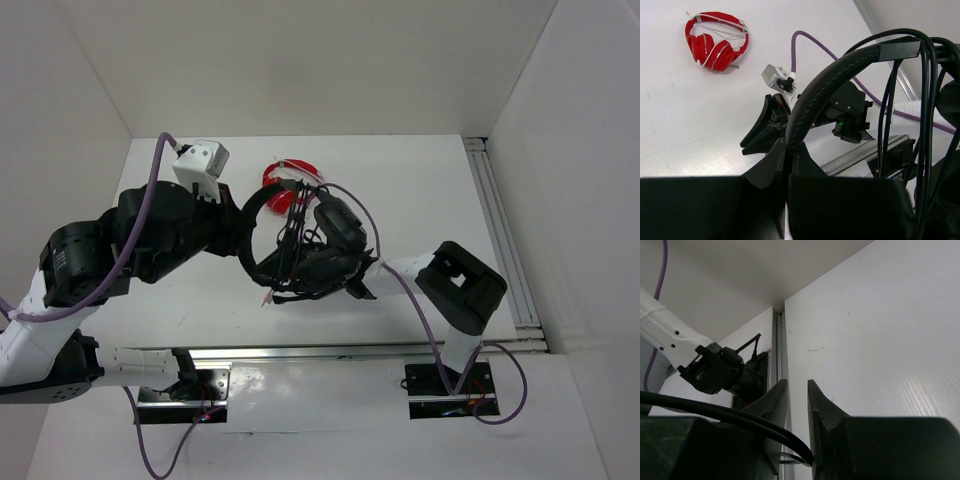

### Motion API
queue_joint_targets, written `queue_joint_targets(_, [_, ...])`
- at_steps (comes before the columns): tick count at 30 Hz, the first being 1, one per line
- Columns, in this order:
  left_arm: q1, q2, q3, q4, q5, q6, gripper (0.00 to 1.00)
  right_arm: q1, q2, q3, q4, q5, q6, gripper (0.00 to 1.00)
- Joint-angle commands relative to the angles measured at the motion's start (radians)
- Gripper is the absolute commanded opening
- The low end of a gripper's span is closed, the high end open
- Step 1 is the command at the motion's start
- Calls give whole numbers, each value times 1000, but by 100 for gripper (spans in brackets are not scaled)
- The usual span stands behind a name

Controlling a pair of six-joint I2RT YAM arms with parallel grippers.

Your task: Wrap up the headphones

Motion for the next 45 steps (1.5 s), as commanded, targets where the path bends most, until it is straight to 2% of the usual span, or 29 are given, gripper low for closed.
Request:
queue_joint_targets(1, [-3, -27, 17, 80, -24, -44, 0, -3, -1, -19, 61, 23, -17, 30])
queue_joint_targets(6, [-3, -27, 17, 71, -36, -55, 0, 8, 20, -30, 81, 32, -17, 30])
queue_joint_targets(10, [-3, -27, 17, 70, -46, -55, 0, 26, 31, -48, 90, 32, -17, 35])
queue_joint_targets(23, [-3, -27, 45, 32, -110, -46, 0, 26, 59, -128, 136, 42, -6, 36])
queue_joint_targets(27, [-3, -27, 45, 32, -110, -46, 0, 26, 59, -137, 159, 52, 3, 30])
queue_joint_targets(31, [-3, -27, 35, 23, -110, -46, 0, 26, 68, -137, 159, 43, 3, 37])
queue_joint_targets(42, [-3, -27, 34, 14, -161, -46, 0, 26, 77, -167, 180, 54, 22, 37])
queue_joint_targets(45, [-3, -27, 34, 14, -170, -46, 0, 26, 77, -177, 200, 54, 31, 29])
